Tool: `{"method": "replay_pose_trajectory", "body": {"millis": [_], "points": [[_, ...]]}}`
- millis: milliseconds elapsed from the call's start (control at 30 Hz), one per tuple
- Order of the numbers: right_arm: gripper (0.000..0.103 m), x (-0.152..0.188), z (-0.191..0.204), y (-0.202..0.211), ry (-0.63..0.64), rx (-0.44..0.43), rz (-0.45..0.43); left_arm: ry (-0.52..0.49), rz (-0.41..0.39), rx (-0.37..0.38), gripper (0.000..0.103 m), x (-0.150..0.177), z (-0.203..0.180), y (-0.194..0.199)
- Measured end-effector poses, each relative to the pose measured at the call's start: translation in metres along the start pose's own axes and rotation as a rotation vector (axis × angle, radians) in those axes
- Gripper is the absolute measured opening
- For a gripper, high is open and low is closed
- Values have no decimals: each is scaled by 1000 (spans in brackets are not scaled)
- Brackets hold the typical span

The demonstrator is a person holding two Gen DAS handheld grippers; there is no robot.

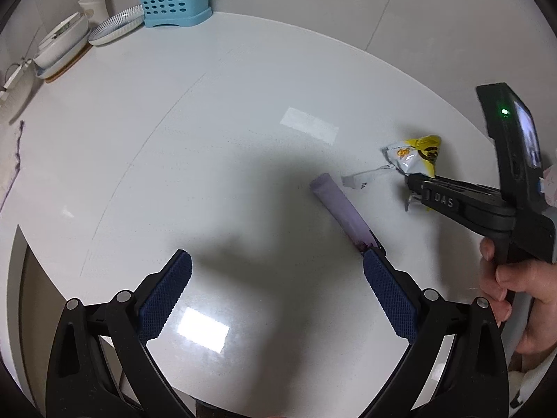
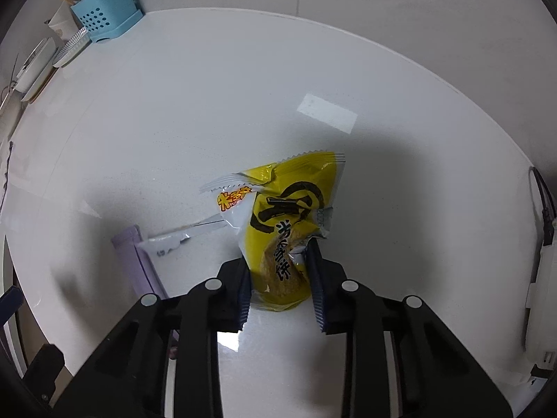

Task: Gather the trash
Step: 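Grasp the purple stick packet with the left tool while the right tool grasps the yellow packet, then lift the purple and yellow packets and carry both down over the wastebasket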

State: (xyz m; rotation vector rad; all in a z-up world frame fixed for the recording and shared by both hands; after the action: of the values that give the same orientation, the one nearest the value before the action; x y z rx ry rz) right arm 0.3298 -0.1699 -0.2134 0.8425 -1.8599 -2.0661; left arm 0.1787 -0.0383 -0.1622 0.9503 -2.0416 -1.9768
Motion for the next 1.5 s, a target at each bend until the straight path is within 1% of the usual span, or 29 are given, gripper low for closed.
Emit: {"method": "replay_pose_trajectory", "body": {"millis": [167,300,433,600,667,700,733,767,833,900,933,1000,1033,1067,1133,1333,1400,1500], "points": [[27,16,-37,26,-55,16,-44,8,6,-32,97,-6,-22,-19],[27,33,-62,52,-87,38,-89,44,-10,-76,96,-13,-36,-34],[27,50,-77,70,-117,52,-120,37,-2,-110,96,-16,-52,-49],[27,63,-84,84,-149,62,-135,80,26,-121,93,-16,-52,-62],[27,68,-86,87,-161,62,-137,82,43,-127,86,-14,-52,-65],[27,71,-87,89,-168,62,-137,80,49,-130,84,-14,-53,-67],[27,68,-82,87,-175,62,-136,77,56,-132,81,-17,-52,-70],[27,70,-83,88,-181,61,-136,73,64,-137,77,-17,-53,-71],[27,74,-84,91,-190,64,-139,66,93,-146,72,-17,-54,-76],[27,77,-84,91,-199,64,-140,62,90,-149,68,-17,-54,-75],[27,79,-84,92,-203,66,-140,64,89,-150,64,-18,-53,-75],[27,81,-85,92,-215,65,-137,65,87,-153,54,-18,-52,-72],[27,83,-85,93,-220,66,-138,63,87,-155,44,-18,-51,-71],[27,84,-85,93,-227,68,-139,54,88,-154,32,-18,-51,-70],[27,86,-84,93,-235,67,-137,37,93,-152,20,-15,-54,-68],[27,90,-80,94,-251,69,-138,-7,95,-114,13,-15,-48,-66],[27,91,-78,95,-257,71,-141,-22,98,-99,12,-10,-47,-62],[27,92,-73,98,-268,72,-145,-45,82,-75,12,-14,-43,-54]]}}
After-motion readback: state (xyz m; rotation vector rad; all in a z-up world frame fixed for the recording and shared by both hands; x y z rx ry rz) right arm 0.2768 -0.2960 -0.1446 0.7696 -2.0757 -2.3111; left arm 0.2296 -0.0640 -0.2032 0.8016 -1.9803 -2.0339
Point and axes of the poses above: each gripper's, at about its wrist camera, not at the fingertips, and y roughly against the way its jaws point, z to its left, x to its underside, the point moved 4 cm from there along -y, roughly the way its jaws point, and after that the axes turned 5 degrees about y, right-handed, at the moved point
